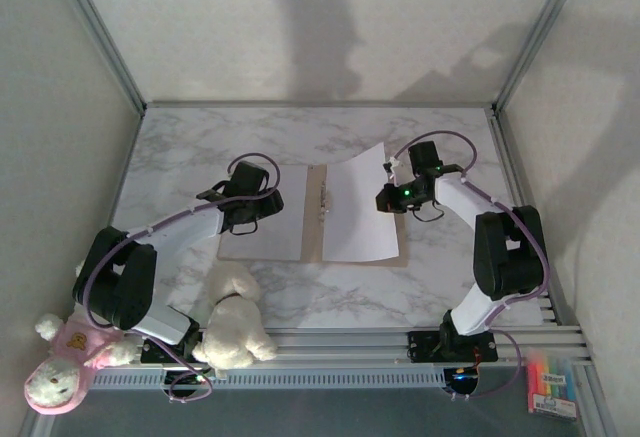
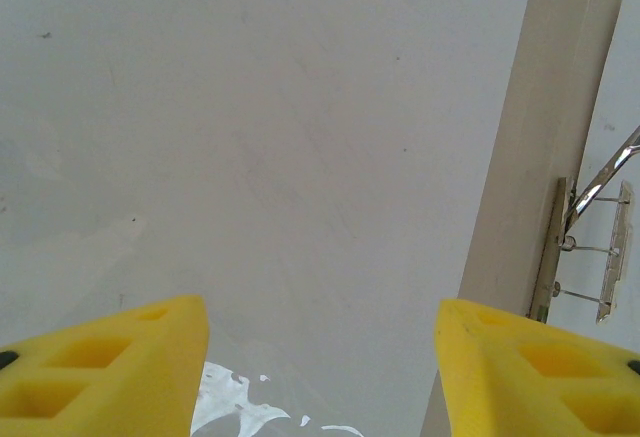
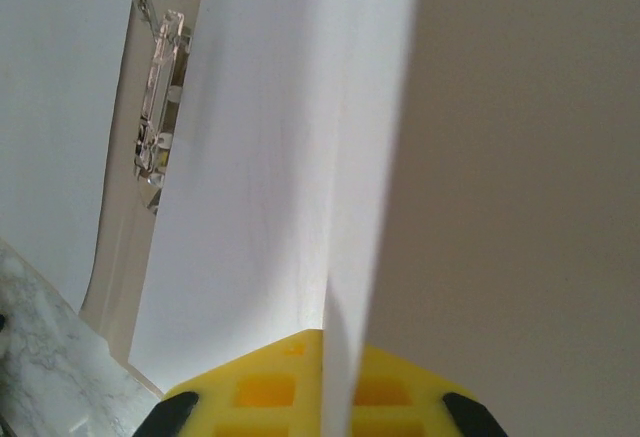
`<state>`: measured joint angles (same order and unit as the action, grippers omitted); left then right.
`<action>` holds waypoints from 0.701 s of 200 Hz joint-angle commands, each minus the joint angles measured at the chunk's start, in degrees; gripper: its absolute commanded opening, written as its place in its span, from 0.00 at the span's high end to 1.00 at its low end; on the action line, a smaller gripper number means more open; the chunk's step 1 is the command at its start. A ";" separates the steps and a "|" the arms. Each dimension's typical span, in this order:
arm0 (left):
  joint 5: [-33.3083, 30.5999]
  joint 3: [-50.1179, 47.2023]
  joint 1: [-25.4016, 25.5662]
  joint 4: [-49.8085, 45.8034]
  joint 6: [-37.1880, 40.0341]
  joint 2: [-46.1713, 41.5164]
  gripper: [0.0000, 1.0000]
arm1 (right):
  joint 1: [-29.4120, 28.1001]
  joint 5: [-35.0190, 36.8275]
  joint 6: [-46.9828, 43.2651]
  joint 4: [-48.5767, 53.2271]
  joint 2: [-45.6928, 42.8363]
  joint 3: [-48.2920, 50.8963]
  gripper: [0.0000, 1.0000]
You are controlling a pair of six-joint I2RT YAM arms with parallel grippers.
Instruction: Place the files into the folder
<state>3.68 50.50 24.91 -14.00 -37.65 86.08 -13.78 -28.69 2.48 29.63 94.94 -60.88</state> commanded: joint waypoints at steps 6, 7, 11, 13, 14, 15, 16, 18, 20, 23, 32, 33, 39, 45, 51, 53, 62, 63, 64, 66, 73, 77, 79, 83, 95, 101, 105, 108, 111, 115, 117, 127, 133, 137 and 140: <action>-0.21 1.01 -0.47 -0.19 0.73 0.31 0.39 | -0.20 -0.86 -1.29 1.77 0.61 -1.07 1.00; -0.19 1.01 -0.47 -0.21 0.73 0.31 0.39 | -0.20 -0.89 -1.27 1.76 0.65 -1.08 1.00; -0.19 1.00 -0.47 -0.23 0.73 0.31 0.39 | -0.27 -0.93 -1.23 1.67 0.71 -1.03 1.00; -0.22 1.05 -0.47 -0.19 0.73 0.33 0.39 | -0.21 -0.95 -1.25 1.66 0.74 -1.00 1.00; -0.24 1.07 -0.47 -0.17 0.73 0.32 0.39 | -0.25 -0.94 -1.25 1.62 0.76 -1.00 1.00; -0.25 1.12 -0.47 -0.21 0.73 0.36 0.39 | -0.22 -0.98 -1.25 1.60 0.77 -0.99 1.00; -0.25 1.11 -0.47 -0.22 0.73 0.38 0.39 | -0.25 -0.96 -1.21 1.59 0.77 -0.99 1.00; -0.25 1.10 -0.47 -0.23 0.73 0.40 0.39 | -0.25 -0.94 -1.24 1.53 0.80 -0.93 1.00; -0.25 1.09 -0.47 -0.24 0.73 0.33 0.39 | -0.27 -0.93 -1.25 1.50 0.85 -0.98 1.00; -0.26 1.09 -0.47 -0.19 0.73 0.35 0.39 | -0.24 -0.95 -1.17 1.41 0.86 -1.06 1.00; -0.26 1.17 -0.47 -0.22 0.73 0.49 0.39 | -0.25 -0.95 -1.08 1.38 1.01 -1.23 1.00; -0.26 1.22 -0.47 -0.19 0.73 0.44 0.39 | -0.22 -0.98 -1.08 1.39 1.03 -1.25 1.00; -0.19 1.26 -0.47 -0.21 0.73 0.51 0.39 | -0.26 -0.94 -0.94 1.40 1.14 -1.46 1.00; -0.17 1.33 -0.47 -0.26 0.73 0.61 0.39 | -0.19 -1.01 -0.82 1.41 1.27 -1.60 0.99; -0.17 1.40 -0.47 -0.30 0.73 0.73 0.39 | -0.22 -1.07 -0.61 1.40 1.36 -1.77 0.98; -0.17 1.43 -0.47 -0.28 0.73 0.75 0.39 | -0.20 -1.10 -0.56 1.40 1.45 -1.78 0.97; -0.12 1.51 -0.49 -0.41 0.73 0.82 0.39 | -0.22 -1.59 -0.24 1.36 1.65 -2.02 0.93; -0.10 1.52 -0.48 -0.41 0.73 0.83 0.39 | -0.20 -1.61 -0.22 1.33 1.65 -2.04 0.92; -0.13 1.53 -0.48 -0.41 0.73 0.83 0.39 | -0.20 -1.61 -0.22 1.33 1.65 -2.04 0.92; -0.14 1.53 -0.47 -0.41 0.73 0.79 0.39 | -0.24 -1.68 -0.08 1.31 1.73 -2.05 0.90; -0.17 1.66 -0.48 -0.48 0.82 0.84 0.39 | -0.28 -1.87 0.06 1.23 1.72 -2.05 0.87; -0.17 1.70 -0.47 -0.50 0.82 0.84 0.39 | -0.24 -1.90 0.15 1.22 1.74 -2.05 0.85; -0.15 1.77 -0.47 -0.55 0.82 0.95 0.39 | -0.23 -1.83 0.15 1.22 1.68 -2.05 0.83; -0.14 1.79 -0.47 -0.59 0.82 0.94 0.39 | -0.21 -1.85 0.20 1.22 1.69 -2.05 0.80; -0.08 1.88 -0.48 -0.57 0.82 1.21 0.39 | -0.27 -1.30 0.33 1.24 1.72 -2.05 0.74; 0.01 1.97 -0.47 -0.57 0.82 1.30 0.39 | -0.25 -1.08 0.41 1.38 1.74 -2.13 0.72; 0.09 2.01 -0.47 -0.55 0.82 1.32 0.39 | -0.23 -0.95 0.42 1.40 1.72 -2.11 0.70; 0.11 2.03 -0.47 -0.58 0.82 1.43 0.39 | -0.20 -0.93 0.42 1.48 1.70 -2.21 0.69; 0.05 2.05 -0.47 -0.55 0.78 1.45 0.39 | -0.25 -0.82 0.50 1.48 1.60 -2.22 0.68; 0.09 2.04 -0.47 -0.58 0.82 1.54 0.39 | -0.25 -0.68 0.51 1.49 1.61 -2.22 0.67; 0.14 2.05 -0.47 -0.57 0.82 1.54 0.39 | -0.25 -0.52 0.55 1.53 1.62 -2.22 0.67; 0.18 2.14 -0.47 -0.57 0.82 1.71 0.39 | -0.22 -0.03 0.59 1.55 1.60 -2.30 0.66; 0.26 2.15 -0.47 -0.59 0.74 1.76 0.39 | -0.19 0.38 0.60 1.68 1.61 -2.39 0.65; 0.31 2.15 -0.47 -0.54 0.73 1.80 0.39 | -0.22 0.67 0.52 1.79 1.76 -2.47 0.65; 0.35 2.15 -0.52 -0.55 0.73 1.78 0.39 | -0.16 0.82 0.51 1.90 1.78 -2.55 0.64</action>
<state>3.70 51.00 24.91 -14.02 -37.63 87.18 -13.78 -29.04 2.96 29.87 95.85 -61.54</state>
